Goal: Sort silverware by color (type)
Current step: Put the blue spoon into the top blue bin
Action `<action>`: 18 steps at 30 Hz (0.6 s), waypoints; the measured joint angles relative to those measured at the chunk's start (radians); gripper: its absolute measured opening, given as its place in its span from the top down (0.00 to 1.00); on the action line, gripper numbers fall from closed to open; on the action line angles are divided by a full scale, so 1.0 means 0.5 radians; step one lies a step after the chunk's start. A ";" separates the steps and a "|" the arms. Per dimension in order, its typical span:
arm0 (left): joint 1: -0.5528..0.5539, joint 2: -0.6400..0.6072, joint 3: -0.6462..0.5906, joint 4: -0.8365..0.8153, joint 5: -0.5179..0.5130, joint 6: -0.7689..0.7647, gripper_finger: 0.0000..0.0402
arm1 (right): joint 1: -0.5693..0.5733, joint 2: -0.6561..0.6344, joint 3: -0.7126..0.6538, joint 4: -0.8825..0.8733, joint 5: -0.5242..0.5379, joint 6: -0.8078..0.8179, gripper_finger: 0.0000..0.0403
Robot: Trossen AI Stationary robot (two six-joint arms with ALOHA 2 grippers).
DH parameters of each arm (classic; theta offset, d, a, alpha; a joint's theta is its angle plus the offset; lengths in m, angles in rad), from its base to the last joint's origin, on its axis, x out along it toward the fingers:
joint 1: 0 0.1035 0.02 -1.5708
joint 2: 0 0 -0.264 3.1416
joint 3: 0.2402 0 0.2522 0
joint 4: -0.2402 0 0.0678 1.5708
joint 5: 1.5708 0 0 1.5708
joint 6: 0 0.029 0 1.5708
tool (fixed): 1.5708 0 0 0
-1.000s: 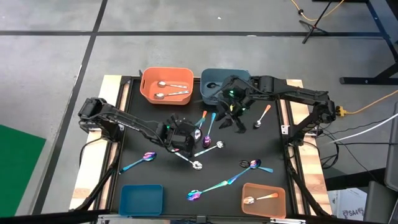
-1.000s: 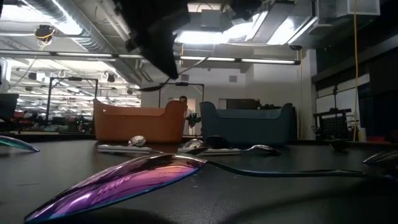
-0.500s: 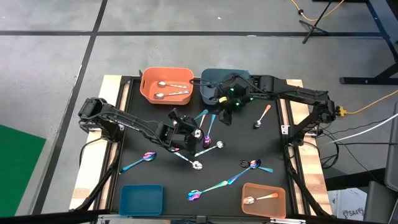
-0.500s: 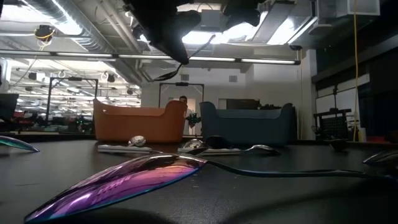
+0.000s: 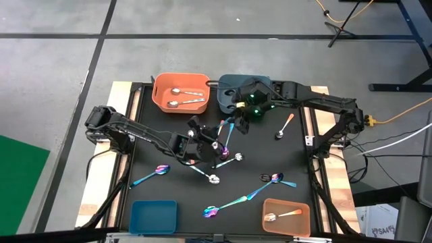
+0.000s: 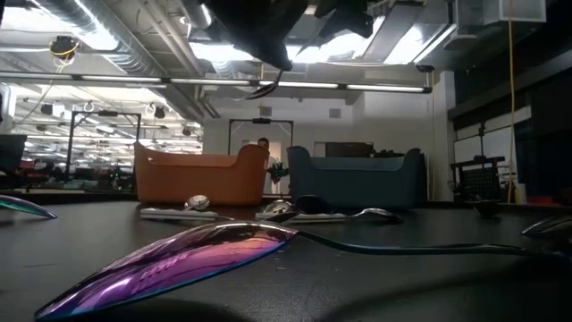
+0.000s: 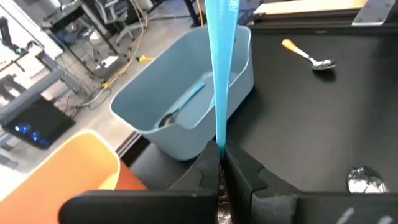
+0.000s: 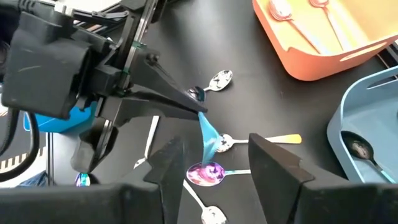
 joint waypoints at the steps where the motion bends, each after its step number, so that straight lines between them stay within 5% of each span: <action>1: 0.000 0.000 0.000 0.031 0.000 0.033 1.00 | 0.000 0.000 0.000 0.000 0.000 0.002 0.59; 18: 0.017 -0.003 0.000 0.268 -0.056 0.472 1.00 | 0.000 0.000 0.000 -0.001 -0.091 0.067 0.59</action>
